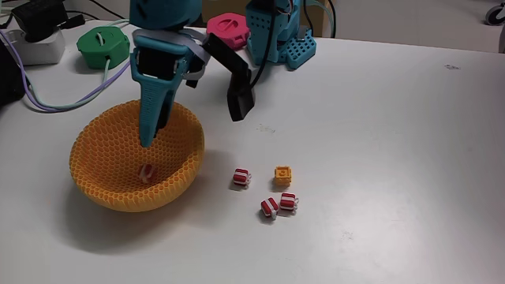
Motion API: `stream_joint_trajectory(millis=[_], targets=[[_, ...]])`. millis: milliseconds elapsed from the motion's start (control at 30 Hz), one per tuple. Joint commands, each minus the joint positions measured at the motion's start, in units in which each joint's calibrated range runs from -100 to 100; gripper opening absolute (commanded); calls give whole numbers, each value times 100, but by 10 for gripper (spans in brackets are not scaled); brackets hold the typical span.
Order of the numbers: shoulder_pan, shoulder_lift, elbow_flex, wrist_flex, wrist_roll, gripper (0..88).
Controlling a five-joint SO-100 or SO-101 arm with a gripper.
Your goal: Place cube pieces into the yellow basket
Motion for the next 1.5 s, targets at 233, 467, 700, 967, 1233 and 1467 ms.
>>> stream_joint_trajectory(millis=[233,467,700,967,1233,1467], targets=[[-2513,-68,-1186,1686,-952,268],[-2970,860,-281,1243,-1651,242],[-2476,1949,-561,765,-1670,238],[-2280,2347,-618,348,-1495,227],[-2047,2678,-455,-60,-1353,186],[-1936,2612,-493,-34,-1192,0]])
